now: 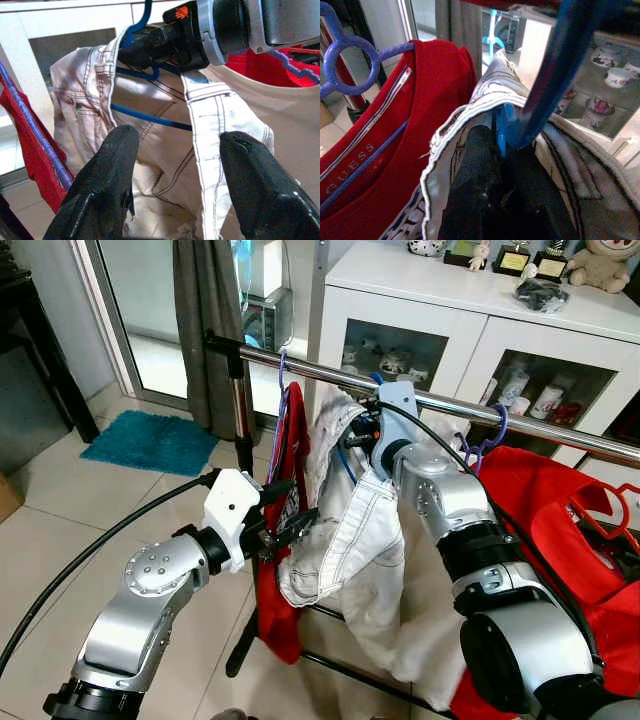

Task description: Hang hanger

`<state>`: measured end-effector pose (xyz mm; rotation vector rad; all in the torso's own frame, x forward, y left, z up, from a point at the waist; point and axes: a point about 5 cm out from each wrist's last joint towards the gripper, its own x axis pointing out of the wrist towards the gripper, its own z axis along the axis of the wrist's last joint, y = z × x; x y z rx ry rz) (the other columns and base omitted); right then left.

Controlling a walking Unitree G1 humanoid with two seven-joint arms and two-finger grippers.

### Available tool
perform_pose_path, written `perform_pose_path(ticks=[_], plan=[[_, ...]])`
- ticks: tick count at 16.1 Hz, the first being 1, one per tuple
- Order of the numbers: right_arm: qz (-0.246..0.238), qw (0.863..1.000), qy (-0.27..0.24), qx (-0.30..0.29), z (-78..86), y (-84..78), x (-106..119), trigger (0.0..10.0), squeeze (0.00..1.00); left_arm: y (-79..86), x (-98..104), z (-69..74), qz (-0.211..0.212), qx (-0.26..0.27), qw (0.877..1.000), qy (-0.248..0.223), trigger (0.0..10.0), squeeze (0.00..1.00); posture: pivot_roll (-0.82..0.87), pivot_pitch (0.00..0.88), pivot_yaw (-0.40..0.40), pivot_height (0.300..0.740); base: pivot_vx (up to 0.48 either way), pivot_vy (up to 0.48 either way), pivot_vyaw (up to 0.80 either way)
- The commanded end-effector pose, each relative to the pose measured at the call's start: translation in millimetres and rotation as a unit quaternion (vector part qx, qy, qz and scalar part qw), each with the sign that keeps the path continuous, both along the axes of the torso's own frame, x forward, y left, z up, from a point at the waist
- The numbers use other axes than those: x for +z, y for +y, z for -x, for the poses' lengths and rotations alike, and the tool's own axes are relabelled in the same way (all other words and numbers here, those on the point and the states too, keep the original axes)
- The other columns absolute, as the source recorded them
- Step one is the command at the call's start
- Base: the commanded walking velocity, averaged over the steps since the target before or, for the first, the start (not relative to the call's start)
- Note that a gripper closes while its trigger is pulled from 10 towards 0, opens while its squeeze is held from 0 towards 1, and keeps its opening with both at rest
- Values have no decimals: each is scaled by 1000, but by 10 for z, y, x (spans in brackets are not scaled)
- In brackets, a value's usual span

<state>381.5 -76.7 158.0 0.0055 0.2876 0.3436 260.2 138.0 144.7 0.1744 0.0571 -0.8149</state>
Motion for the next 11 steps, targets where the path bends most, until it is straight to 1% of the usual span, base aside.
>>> perform_pose_path(ticks=[1, 2, 3, 5, 7, 8, 10, 11], plan=[[3, 1000, 19, 7, 13, 20, -91, 10000, 0, -33, 14, 7, -6, -10, 1000, -2, 10000, 0, -34, 0, -68, 740, 0, 0, 0], [-45, 999, -14, 8, -1, 23, 2, 10000, 337, -36, 8, -1, -8, -4, 1000, -4, 10000, 0, -32, 0, -69, 740, 0, 0, 0], [-80, 995, -51, 13, -2, 4, 104, 10000, 1000, -33, 6, -11, -6, 3, 1000, -5, 10000, 0, -32, 0, -69, 740, 0, 0, 0], [-86, 993, -81, 27, 37, -49, 173, 10000, 1000, -40, 4, -15, 0, 7, 1000, -1, 10000, 0, -34, 0, -66, 740, 0, 0, 0], [-85, 991, -96, 42, 94, -98, 198, 10000, 1000, -45, 12, -20, 6, 11, 1000, -1, 10000, 0, -35, 0, -65, 740, 0, 0, 0], [-98, 987, -109, 60, 181, -159, 238, 10000, 1000, -42, 18, -31, 11, 19, 1000, -5, 10000, 0, -38, 0, -67, 740, 0, 0, 0], [-119, 983, -123, 72, 282, -235, 283, 10000, 1000, -31, 25, -41, 21, 35, 999, -12, 10000, 0, -43, 0, -64, 740, 0, 0, 0], [-126, 980, -132, 80, 382, -309, 323, 10000, 1000, -15, 22, -60, 25, 52, 998, -13, 10000, 0, -53, 0, -55, 740, 0, 0, 0]])
